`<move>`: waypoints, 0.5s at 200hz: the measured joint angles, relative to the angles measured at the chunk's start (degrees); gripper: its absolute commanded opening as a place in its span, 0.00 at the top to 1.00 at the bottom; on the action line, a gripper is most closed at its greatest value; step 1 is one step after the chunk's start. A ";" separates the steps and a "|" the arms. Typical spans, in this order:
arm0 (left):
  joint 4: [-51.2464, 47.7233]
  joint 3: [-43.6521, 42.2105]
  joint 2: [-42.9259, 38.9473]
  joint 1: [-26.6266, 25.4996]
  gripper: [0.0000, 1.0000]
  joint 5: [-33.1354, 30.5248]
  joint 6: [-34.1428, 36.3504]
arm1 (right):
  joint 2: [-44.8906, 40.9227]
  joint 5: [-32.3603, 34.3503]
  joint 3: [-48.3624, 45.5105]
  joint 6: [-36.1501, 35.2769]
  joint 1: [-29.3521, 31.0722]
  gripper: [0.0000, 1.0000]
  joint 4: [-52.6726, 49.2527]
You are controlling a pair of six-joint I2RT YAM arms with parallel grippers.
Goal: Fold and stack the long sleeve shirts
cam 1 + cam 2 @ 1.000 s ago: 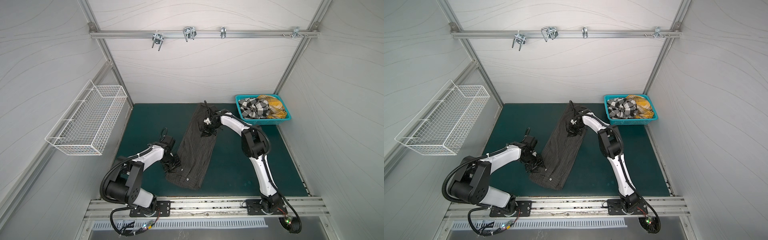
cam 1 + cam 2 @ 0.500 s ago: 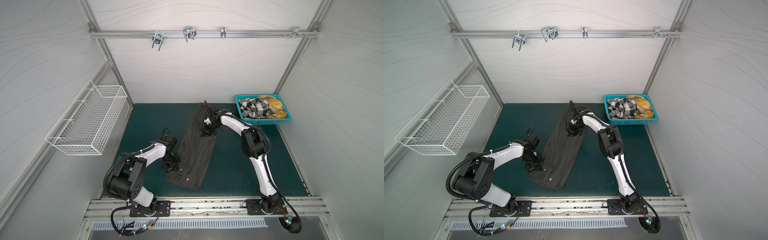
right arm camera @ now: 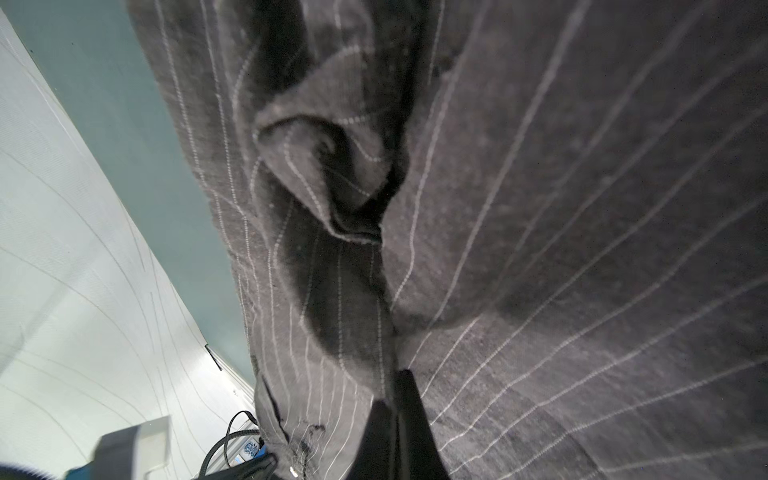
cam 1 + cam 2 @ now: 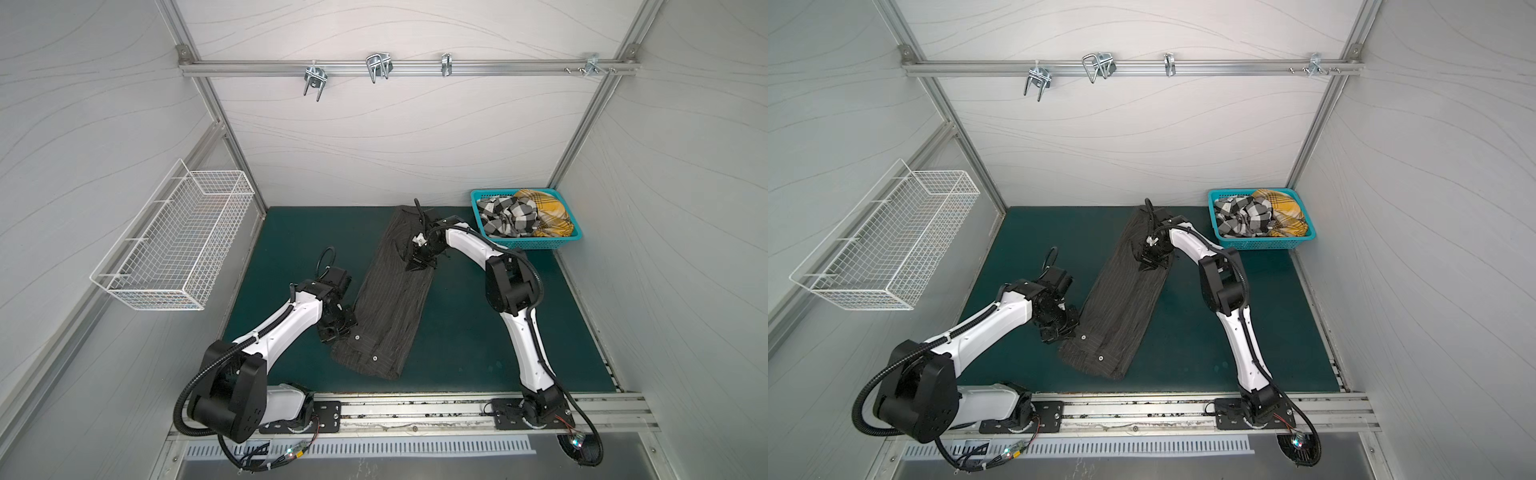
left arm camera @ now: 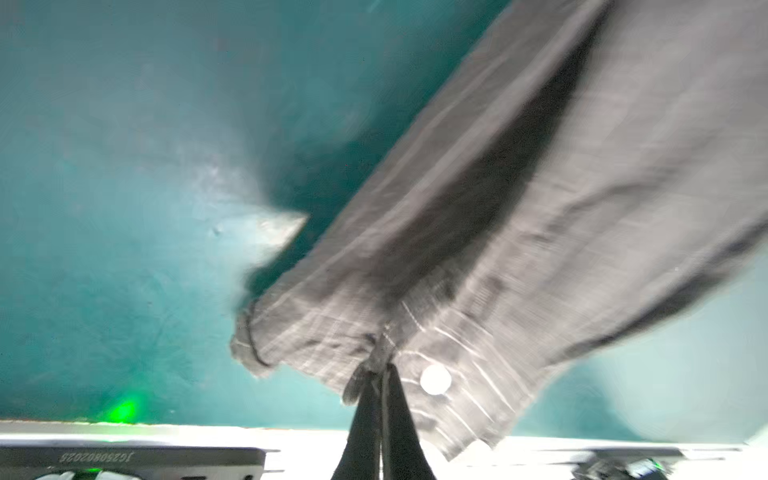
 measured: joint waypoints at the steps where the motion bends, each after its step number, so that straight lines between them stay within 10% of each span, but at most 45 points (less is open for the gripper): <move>1: 0.02 -0.11 0.07 0.00 1.00 -0.02 0.00 | 0.02 -0.02 0.02 -0.02 0.00 1.00 0.00; 30: 1.68 -3.63 3.04 0.00 1.00 -0.13 -0.07 | 0.63 -0.35 0.39 -0.04 0.22 1.00 -0.55; 69: 1.42 -3.32 4.90 -0.31 0.59 0.04 0.46 | 1.84 -0.31 0.61 -0.31 0.31 0.48 -1.60; 100: -3.67 3.52 1.79 -0.81 0.57 -0.72 0.55 | -0.85 2.43 -2.19 -1.62 0.28 0.46 -2.73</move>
